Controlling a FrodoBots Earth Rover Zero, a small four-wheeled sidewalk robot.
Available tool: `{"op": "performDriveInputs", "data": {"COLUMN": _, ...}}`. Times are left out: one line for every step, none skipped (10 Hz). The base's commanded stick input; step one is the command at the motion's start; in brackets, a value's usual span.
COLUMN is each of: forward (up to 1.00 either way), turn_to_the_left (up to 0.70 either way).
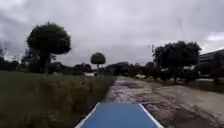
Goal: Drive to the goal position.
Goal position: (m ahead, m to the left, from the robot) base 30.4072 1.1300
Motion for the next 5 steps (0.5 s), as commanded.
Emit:
{"op": "performDriveInputs", "data": {"forward": 0.5, "turn_to_the_left": 0.0}}
{"op": "performDriveInputs", "data": {"forward": 0.5, "turn_to_the_left": 0.0}}
{"op": "performDriveInputs", "data": {"forward": 0.5, "turn_to_the_left": 0.0}}
{"op": "performDriveInputs", "data": {"forward": 0.5, "turn_to_the_left": 0.0}}
{"op": "performDriveInputs", "data": {"forward": 0.5, "turn_to_the_left": 0.0}}
